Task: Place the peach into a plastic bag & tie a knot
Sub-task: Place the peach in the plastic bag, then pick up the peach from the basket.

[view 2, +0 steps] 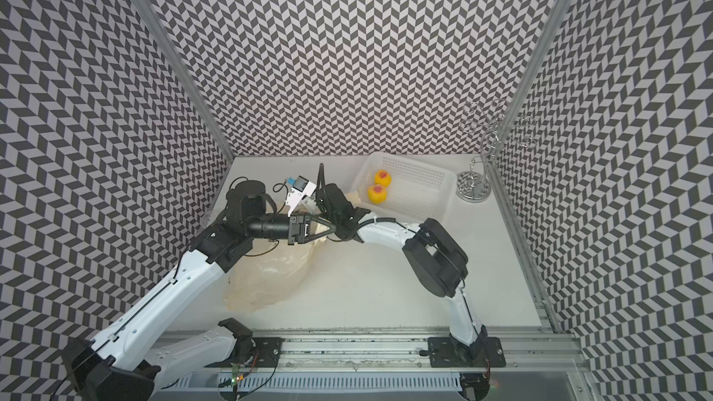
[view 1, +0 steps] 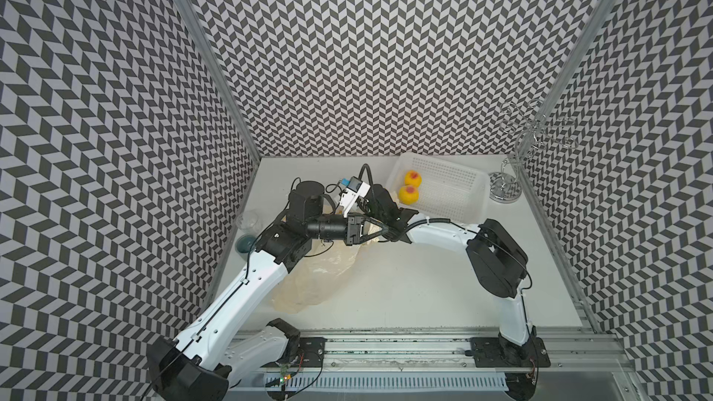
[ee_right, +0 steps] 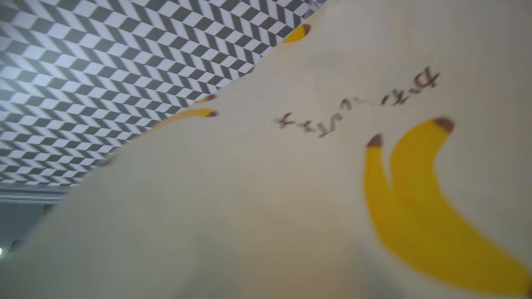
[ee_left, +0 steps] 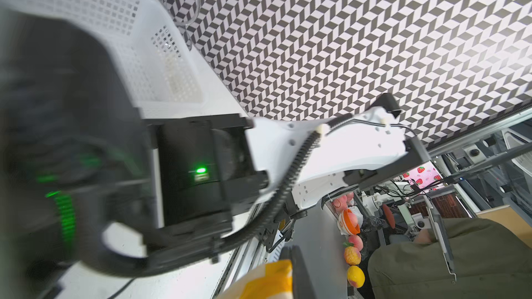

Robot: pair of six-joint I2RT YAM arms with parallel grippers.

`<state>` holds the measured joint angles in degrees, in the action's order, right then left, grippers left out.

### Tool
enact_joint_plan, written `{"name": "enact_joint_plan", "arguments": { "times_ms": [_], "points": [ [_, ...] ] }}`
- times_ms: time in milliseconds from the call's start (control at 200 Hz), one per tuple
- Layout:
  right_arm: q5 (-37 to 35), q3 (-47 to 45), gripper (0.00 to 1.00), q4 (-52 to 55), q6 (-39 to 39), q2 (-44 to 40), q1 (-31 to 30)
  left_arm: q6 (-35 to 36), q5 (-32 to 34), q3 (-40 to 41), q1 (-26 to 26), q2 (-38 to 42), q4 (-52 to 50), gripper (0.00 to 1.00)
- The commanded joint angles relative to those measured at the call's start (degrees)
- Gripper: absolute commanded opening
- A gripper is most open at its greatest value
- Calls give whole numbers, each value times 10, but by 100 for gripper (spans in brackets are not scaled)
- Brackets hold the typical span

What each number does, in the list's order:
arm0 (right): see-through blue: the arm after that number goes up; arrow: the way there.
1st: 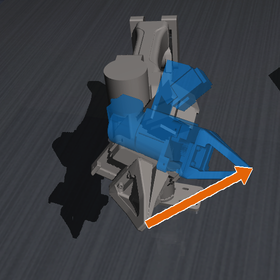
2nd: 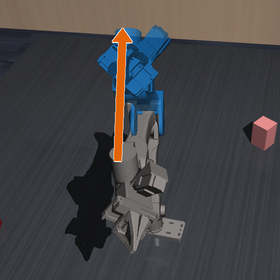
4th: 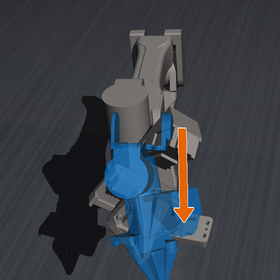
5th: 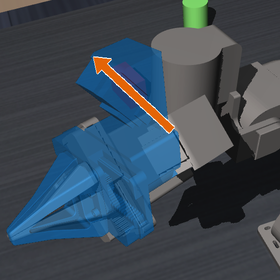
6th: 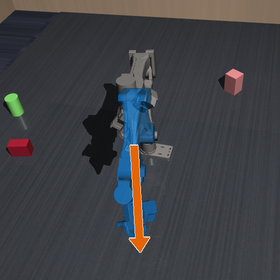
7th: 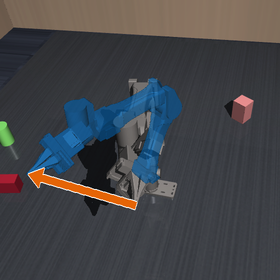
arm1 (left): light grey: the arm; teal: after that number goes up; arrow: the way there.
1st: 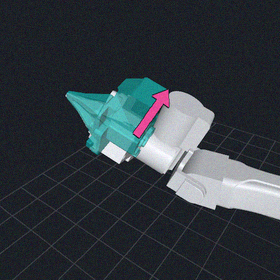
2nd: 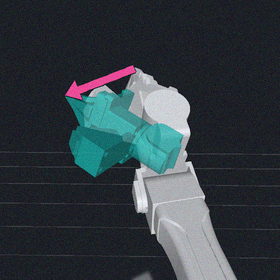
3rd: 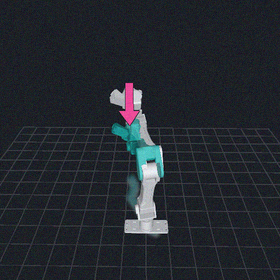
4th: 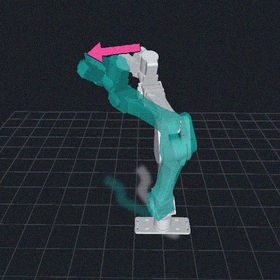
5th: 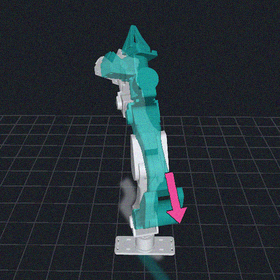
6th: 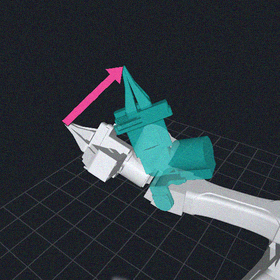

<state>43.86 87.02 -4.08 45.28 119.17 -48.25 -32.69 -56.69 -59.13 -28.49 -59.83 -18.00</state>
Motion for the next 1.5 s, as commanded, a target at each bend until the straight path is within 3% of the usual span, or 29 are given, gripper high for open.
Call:
{"name": "enact_joint_plan", "arguments": {
  "times_ms": [0, 120, 195, 341, 461, 661, 736, 806, 891, 986, 1052, 1177, 1272, 1497],
  "points": [
    [-80, 20, 55, 75, -64, 2, 6, 11, -14, -7, -3, 28, 17, 0],
    [-107, 14, 90, 93, -96, -37, 8, 27, -3, 11, -1, 34, -1, 0],
    [-117, 10, 99, 128, -124, -68, 19, 41, 15, 9, 10, 33, -30, 0],
    [-105, -37, 100, 167, -155, -137, 48, 76, 51, 0, 78, 35, -106, 0],
    [-46, -77, 98, 172, -167, -185, 69, 74, 34, 17, 155, 39, -114, 0],
    [48, -127, 81, 78, -113, -278, 130, 61, -25, 31, 165, 44, -71, 0],
    [-23, -147, 81, 60, -90, -314, 180, 63, -26, 32, 162, 43, -70, 0],
    [-202, -144, 86, 115, -120, -326, 217, 61, -27, 35, 160, 43, -63, 0],
    [-429, -102, 92, 202, -169, -280, 228, 52, -29, 41, 158, 46, -43, 0],
    [-561, -71, 97, 232, -179, -205, 233, 45, -28, 39, 157, 44, -26, 0],
    [-564, -45, 99, 246, -171, -154, 238, 47, -25, 36, 156, 40, -23, 0],
    [-494, 33, 100, 290, -174, -62, 236, 67, 10, 29, 154, 35, -39, 0],
    [-488, 47, 100, 282, -178, -31, 230, 80, 40, 25, 152, 38, -51, 0],
    [-463, 96, 98, 298, -198, 38, 231, 81, 40, 28, 150, 37, -47, 0]
  ]
}}
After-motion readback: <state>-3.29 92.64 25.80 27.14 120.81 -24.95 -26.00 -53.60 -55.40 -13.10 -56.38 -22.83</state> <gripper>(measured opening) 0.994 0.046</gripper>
